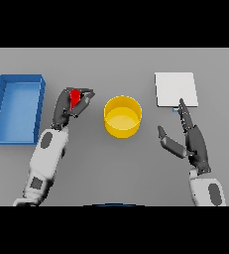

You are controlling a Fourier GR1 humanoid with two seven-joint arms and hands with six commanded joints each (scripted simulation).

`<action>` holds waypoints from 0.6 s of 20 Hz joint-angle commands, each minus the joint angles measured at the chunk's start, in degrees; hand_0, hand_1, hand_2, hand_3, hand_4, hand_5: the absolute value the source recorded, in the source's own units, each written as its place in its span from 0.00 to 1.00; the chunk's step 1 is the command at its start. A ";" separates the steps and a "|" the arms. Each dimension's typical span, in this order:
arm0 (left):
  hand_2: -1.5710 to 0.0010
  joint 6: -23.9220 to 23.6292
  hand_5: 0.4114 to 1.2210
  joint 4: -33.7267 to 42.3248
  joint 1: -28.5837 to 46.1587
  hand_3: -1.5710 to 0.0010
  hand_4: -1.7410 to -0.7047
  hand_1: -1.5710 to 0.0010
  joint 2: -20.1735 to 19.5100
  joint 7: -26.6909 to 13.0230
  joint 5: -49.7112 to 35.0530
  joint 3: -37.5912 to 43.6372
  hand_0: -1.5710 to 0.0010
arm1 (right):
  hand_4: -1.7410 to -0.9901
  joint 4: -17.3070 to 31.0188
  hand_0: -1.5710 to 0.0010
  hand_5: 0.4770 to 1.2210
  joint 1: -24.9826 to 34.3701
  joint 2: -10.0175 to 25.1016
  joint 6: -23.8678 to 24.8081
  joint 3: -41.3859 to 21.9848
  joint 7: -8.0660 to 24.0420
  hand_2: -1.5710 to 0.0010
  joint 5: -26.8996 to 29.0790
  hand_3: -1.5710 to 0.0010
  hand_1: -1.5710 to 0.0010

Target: Pick up the red beaker and tilt it to pour out 1 green nut into yellow bowl. Pick up the yellow bowl and place it on the metallic measuring scale.

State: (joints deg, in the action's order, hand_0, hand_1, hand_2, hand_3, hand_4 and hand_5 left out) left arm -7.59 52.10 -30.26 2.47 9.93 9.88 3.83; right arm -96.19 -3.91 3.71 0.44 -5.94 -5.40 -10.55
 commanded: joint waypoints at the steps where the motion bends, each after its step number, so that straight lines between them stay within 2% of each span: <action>1: 0.06 -0.21 0.87 0.44 -0.10 0.06 0.09 0.06 -0.31 0.27 -0.20 -0.02 0.06 | 0.61 0.27 1.00 0.27 -0.03 0.11 0.30 0.12 -0.48 1.00 -0.33 1.00 1.00; 3: 0.04 -0.42 0.85 3.38 0.80 0.04 0.06 0.04 -1.05 0.40 -0.54 -0.84 0.04 | 0.64 0.42 1.00 0.26 -0.12 -0.03 0.79 -0.30 -0.47 1.00 -1.30 1.00 1.00; 6: 0.02 -1.54 0.85 7.58 0.60 0.02 0.03 0.02 -2.10 -1.61 0.13 -2.79 0.02 | 0.65 0.60 1.00 0.26 0.88 0.47 0.62 0.08 -0.61 1.00 -1.08 1.00 1.00; 8: 0.01 -1.39 0.85 10.08 -0.36 0.01 0.02 0.01 -3.54 -3.55 1.65 -5.06 0.01 | 0.66 0.43 1.00 0.26 0.36 0.38 1.13 -0.05 -0.91 1.00 -1.71 1.00 1.00; 9: 0.01 -0.93 0.86 11.27 -0.87 0.01 0.02 0.01 -4.74 -5.76 3.39 -7.04 0.01 | 0.66 -0.01 1.00 0.27 0.26 0.56 1.26 -0.13 -1.13 1.00 -2.04 1.00 1.00; 12: 0.01 1.93 0.88 11.97 -3.03 0.01 0.01 0.01 -8.86 -10.25 9.40 -13.52 0.01 | 0.66 -0.91 1.00 0.29 -0.20 0.47 1.94 -0.96 0.19 1.00 -3.77 1.00 1.00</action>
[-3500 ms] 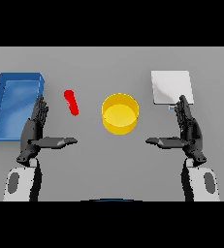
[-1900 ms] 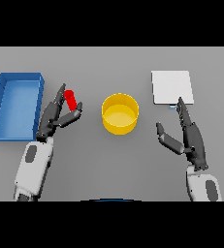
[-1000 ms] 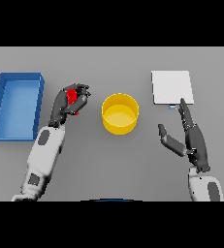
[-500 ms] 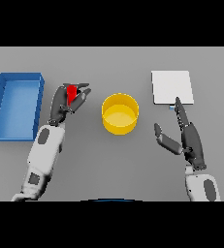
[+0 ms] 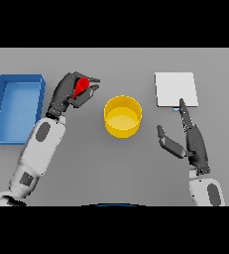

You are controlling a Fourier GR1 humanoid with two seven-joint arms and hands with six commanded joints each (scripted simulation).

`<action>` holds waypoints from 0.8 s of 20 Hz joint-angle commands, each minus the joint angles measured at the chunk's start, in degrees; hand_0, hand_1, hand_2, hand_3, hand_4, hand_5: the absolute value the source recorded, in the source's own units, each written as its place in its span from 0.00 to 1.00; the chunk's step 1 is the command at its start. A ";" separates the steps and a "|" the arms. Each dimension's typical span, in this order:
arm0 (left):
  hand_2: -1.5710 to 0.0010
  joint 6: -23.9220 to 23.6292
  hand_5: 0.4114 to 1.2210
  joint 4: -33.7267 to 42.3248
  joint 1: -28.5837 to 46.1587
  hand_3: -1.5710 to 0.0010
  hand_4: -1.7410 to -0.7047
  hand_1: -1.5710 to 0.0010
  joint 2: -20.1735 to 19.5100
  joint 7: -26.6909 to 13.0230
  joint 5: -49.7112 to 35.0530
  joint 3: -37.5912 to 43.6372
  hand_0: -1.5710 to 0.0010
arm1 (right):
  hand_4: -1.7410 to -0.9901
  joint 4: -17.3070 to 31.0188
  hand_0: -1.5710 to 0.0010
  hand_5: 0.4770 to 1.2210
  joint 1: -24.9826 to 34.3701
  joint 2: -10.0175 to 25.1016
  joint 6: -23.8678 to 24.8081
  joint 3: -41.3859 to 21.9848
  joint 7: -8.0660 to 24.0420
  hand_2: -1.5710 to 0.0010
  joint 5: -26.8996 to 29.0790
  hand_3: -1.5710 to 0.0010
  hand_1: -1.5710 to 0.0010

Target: Pick up the red beaker and tilt it to pour out 1 green nut into yellow bowl. Pick up the yellow bowl and place it on the metallic measuring scale.

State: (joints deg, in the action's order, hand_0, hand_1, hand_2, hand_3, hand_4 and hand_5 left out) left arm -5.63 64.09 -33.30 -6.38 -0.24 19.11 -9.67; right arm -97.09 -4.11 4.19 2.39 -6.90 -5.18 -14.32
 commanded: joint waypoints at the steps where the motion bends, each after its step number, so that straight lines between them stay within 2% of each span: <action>1: 0.01 0.73 0.87 0.22 -0.26 0.01 0.01 0.01 -0.90 -0.67 0.93 -1.20 0.01 | 0.66 -0.39 1.00 0.29 -0.37 -0.20 -0.12 -0.14 -0.22 1.00 0.22 1.00 1.00; 5: 0.01 2.00 0.87 0.70 -0.63 0.01 0.01 0.01 -2.90 -1.39 1.62 -3.67 0.01 | 0.66 -1.52 1.00 0.31 -1.58 0.08 -0.52 -0.25 -0.10 1.00 0.42 1.00 1.00; 6: 0.00 2.13 0.87 0.11 -2.16 0.00 0.01 0.00 -3.86 -2.50 3.66 -5.35 0.00 | 0.66 -1.59 1.00 0.31 -0.56 0.43 -0.75 0.25 1.20 1.00 0.94 1.00 1.00; 8: 0.00 3.20 0.87 -0.92 -4.87 0.00 0.00 0.00 -6.01 -3.62 7.98 -9.31 0.00 | 0.65 -0.46 1.00 0.32 -0.48 0.57 -0.52 0.31 0.33 1.00 0.46 1.00 1.00; 10: 0.00 3.89 0.90 -2.32 -7.49 0.00 0.00 0.00 -7.90 -3.46 13.46 -14.38 0.00 | 0.63 -1.28 1.00 0.33 -1.23 0.27 -1.10 -0.01 -0.57 1.00 1.13 1.00 1.00; 13: 0.00 5.74 0.93 -5.72 -12.68 0.00 0.00 0.00 -9.40 -4.22 19.30 -20.07 0.00 | 0.63 -0.52 1.00 0.33 -0.37 -0.43 -1.02 -0.20 0.34 1.00 1.19 1.00 1.00; 16: 0.00 8.13 0.96 -10.14 -17.48 0.00 0.00 0.00 -10.12 -2.40 23.76 -25.49 0.00 | 0.63 0.08 1.00 0.32 0.05 0.06 -1.06 0.69 -0.03 1.00 1.81 1.00 1.00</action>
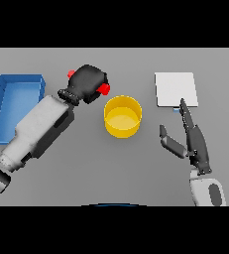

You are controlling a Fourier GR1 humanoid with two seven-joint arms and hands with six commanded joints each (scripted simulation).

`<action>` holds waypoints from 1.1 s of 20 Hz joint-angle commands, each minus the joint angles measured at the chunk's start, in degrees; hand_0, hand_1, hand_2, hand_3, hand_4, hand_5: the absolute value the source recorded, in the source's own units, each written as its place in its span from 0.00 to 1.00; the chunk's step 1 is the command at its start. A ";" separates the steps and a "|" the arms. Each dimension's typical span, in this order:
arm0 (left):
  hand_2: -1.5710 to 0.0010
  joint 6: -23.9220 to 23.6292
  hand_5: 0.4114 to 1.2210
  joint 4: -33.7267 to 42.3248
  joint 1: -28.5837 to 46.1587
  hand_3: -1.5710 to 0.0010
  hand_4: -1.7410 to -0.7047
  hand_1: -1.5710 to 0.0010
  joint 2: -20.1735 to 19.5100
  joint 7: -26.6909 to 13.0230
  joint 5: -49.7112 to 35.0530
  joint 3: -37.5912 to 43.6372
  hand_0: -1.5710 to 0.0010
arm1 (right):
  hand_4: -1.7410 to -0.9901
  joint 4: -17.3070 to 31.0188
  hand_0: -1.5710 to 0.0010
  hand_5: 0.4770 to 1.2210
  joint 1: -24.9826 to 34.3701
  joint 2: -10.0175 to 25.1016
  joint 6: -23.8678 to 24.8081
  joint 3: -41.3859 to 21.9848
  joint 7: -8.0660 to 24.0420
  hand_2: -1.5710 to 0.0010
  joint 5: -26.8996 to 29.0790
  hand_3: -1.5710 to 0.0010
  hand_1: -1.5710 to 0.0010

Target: Pick up the red beaker and tilt it to pour out 1 green nut into yellow bowl. Pick up the yellow bowl and place it on the metallic measuring scale.

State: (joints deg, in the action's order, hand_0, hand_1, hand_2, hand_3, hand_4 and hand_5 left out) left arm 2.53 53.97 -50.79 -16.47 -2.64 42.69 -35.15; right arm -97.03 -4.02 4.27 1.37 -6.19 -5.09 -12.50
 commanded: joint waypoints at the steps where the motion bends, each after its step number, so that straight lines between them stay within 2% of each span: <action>1: 0.00 1.05 0.97 -1.21 -1.85 0.00 0.05 0.00 -0.26 0.68 1.48 -1.65 0.00 | 0.64 0.17 1.00 0.32 -0.52 -0.43 0.15 -0.36 -1.54 1.00 -0.23 1.00 1.00; 3: 0.00 3.45 0.98 -2.45 -4.50 0.00 0.12 0.00 -0.97 1.54 4.25 -5.39 0.00 | 0.64 -0.93 1.00 0.30 -1.17 -0.73 0.18 -0.68 -1.24 1.00 -0.24 1.00 1.00; 4: 0.00 5.70 0.99 -2.84 -6.18 0.00 0.10 0.00 -1.22 1.58 5.51 -7.45 0.00 | 0.65 -0.09 1.00 0.28 -0.09 -0.64 0.60 -0.25 -0.05 1.00 -0.45 1.00 1.00; 5: 0.00 7.56 0.99 -3.64 -7.58 0.00 0.08 0.00 -0.88 1.61 6.30 -9.13 0.00 | 0.66 -0.43 1.00 0.27 -0.48 -0.72 1.00 -0.38 -0.55 1.00 -0.87 1.00 1.00; 8: 0.00 10.39 0.99 -5.83 -11.08 0.00 0.05 0.00 0.92 2.56 7.83 -13.24 0.00 | 0.69 -0.01 1.00 0.24 0.27 -1.53 1.33 -0.31 0.87 1.00 -0.56 1.00 1.00; 12: 0.00 13.60 1.00 -8.45 -15.17 0.00 0.02 0.00 0.92 3.55 10.91 -19.24 0.00 | 0.73 0.39 1.00 0.23 -0.97 -1.41 2.11 -0.69 -1.73 1.00 -1.96 1.00 1.00; 13: 0.00 14.10 1.00 -8.79 -15.95 0.00 0.02 0.00 1.32 3.17 11.66 -20.56 0.00 | 0.73 0.94 1.00 0.23 -0.13 -0.88 1.79 0.21 -1.10 1.00 -1.07 1.00 1.00; 16: 0.00 14.38 1.00 -10.76 -18.75 0.00 0.01 0.00 1.80 4.11 14.14 -24.85 0.00 | 0.74 1.29 1.00 0.22 -0.34 -1.99 3.02 -1.05 -0.77 1.00 -3.14 1.00 1.00; 22: 0.00 11.65 1.00 -13.60 -22.90 0.00 0.01 0.00 2.97 7.56 19.36 -34.12 0.00 | 0.77 -0.36 1.00 0.20 -0.66 -1.42 2.48 -0.25 -0.70 1.00 -1.64 1.00 1.00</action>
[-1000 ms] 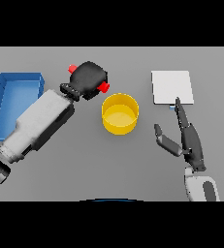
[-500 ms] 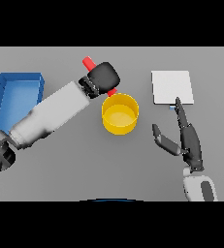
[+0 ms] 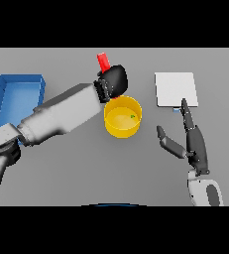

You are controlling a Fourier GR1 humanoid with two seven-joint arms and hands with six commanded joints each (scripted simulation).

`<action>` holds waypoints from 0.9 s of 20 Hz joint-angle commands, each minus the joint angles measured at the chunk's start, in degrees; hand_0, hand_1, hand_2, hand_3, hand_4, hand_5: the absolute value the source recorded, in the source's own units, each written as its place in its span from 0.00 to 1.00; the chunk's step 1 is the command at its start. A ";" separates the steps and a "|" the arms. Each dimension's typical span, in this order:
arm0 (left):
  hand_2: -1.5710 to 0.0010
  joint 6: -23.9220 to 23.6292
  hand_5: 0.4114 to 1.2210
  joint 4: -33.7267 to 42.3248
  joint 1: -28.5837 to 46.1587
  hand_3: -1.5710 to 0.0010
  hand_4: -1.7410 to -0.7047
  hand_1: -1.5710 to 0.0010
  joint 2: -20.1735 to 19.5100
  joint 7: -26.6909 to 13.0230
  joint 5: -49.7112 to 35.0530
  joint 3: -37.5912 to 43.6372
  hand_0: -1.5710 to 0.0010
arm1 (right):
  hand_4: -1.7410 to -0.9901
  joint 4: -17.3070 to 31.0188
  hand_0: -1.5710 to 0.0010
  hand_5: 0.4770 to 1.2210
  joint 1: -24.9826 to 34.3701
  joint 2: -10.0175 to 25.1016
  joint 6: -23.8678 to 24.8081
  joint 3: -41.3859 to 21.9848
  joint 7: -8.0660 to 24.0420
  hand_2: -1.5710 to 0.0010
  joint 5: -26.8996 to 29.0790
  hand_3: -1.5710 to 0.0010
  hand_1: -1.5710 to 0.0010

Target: Pick up the red beaker and tilt it to pour out 1 green nut into yellow bowl. Pick up the yellow bowl and place it on the metallic measuring scale.

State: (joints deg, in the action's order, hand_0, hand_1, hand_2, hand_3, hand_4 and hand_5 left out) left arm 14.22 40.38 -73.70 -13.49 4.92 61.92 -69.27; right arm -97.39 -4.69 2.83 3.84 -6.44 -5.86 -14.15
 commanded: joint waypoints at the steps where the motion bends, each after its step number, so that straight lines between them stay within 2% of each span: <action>1: 0.00 -0.43 1.00 -0.67 -0.28 0.00 0.01 0.00 0.64 -0.47 0.87 -1.29 0.00 | 0.77 -0.08 1.00 0.20 -0.38 -0.14 0.12 -0.10 -0.07 1.00 -0.13 1.00 1.00; 4: 0.00 -0.66 1.00 -2.23 -2.46 0.00 0.01 0.00 1.87 0.15 2.36 -4.70 0.00 | 0.78 -0.38 1.00 0.20 -0.15 0.33 0.72 -0.37 0.94 1.00 -1.64 1.00 1.00; 9: 0.00 -0.87 1.00 -2.43 -5.28 0.00 0.02 0.00 2.74 0.59 3.85 -9.15 0.00 | 0.78 -0.38 1.00 0.21 -0.19 -0.20 0.81 -0.47 0.50 1.00 -1.33 1.00 1.00; 10: 0.00 -0.70 1.00 -2.48 -6.02 0.00 0.02 0.00 3.21 0.64 3.89 -9.76 0.00 | 0.79 -0.21 1.00 0.21 0.52 -0.22 1.14 -0.42 1.83 1.00 -1.75 1.00 1.00; 11: 0.00 -0.36 1.00 -2.14 -6.84 0.00 0.02 0.00 3.24 1.01 3.68 -10.19 0.00 | 0.78 0.34 1.00 0.21 0.34 -0.23 0.81 -0.22 0.74 1.00 -1.11 1.00 1.00; 14: 0.00 -0.94 1.00 -4.08 -11.61 0.00 0.02 0.00 1.66 3.46 2.69 -10.32 0.00 | 0.78 0.40 1.00 0.22 -0.01 -0.20 0.47 0.01 -0.63 1.00 -0.36 1.00 1.00; 17: 0.00 -2.70 1.00 -7.21 -16.86 0.00 0.02 0.00 -0.10 3.87 1.87 -9.92 0.00 | 0.78 -0.02 1.00 0.24 0.30 0.12 -0.02 -0.20 -0.83 1.00 -0.32 1.00 1.00; 18: 0.00 -3.61 1.00 -8.80 -18.67 0.13 0.01 0.00 -1.22 4.36 0.31 -8.38 0.00 | 0.78 0.11 1.00 0.24 0.35 0.16 -0.06 -0.42 -1.13 1.00 -0.60 1.00 1.00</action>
State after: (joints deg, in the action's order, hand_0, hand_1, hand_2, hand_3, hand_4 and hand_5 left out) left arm 10.73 31.55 -92.48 -14.81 9.10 62.11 -77.64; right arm -97.27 -4.35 2.98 3.77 -6.87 -7.00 -14.74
